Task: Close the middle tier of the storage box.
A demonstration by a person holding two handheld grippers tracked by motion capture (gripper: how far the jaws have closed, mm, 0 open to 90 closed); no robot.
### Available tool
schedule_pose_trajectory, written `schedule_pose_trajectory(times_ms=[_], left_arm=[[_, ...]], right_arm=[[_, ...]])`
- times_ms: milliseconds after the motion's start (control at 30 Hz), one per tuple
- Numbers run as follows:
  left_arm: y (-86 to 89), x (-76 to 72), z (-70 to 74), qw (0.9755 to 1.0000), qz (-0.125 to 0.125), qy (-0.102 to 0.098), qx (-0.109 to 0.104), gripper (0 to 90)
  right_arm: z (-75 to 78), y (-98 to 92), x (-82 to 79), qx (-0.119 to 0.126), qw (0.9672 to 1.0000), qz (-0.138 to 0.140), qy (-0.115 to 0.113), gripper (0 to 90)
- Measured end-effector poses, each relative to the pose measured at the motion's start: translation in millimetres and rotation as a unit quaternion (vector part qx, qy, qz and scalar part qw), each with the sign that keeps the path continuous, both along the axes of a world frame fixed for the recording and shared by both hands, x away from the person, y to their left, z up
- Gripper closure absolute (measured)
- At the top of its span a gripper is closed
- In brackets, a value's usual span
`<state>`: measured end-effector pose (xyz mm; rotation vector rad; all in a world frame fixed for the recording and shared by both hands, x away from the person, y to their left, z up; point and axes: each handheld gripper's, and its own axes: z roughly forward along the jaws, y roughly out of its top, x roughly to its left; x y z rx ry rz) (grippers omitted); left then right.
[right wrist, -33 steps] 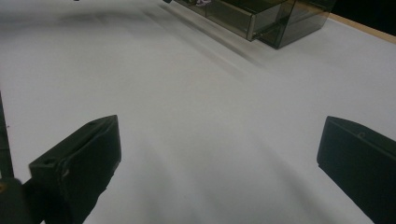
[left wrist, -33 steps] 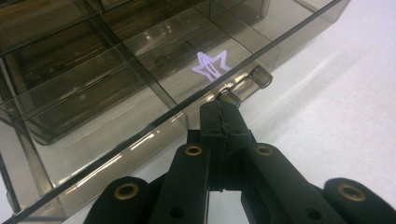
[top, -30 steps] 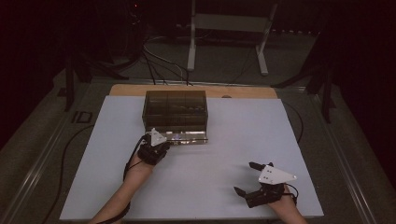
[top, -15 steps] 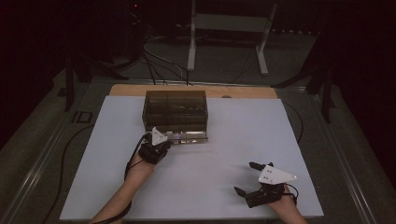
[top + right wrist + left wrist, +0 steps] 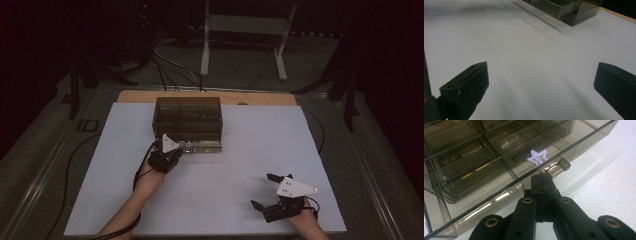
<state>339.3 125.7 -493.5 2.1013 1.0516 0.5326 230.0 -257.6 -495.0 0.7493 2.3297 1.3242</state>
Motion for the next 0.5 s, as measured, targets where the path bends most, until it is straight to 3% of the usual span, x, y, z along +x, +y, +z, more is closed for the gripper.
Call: schedule_pose_trajectory(times_ms=[500], left_arm=[[-3.2,7.2,4.6,1.0000,0.001,-0.002,0.002,90.0]], right_arm=[[0.1,-0.4,0.1,0.000,1.0000,0.000,0.000,0.3]])
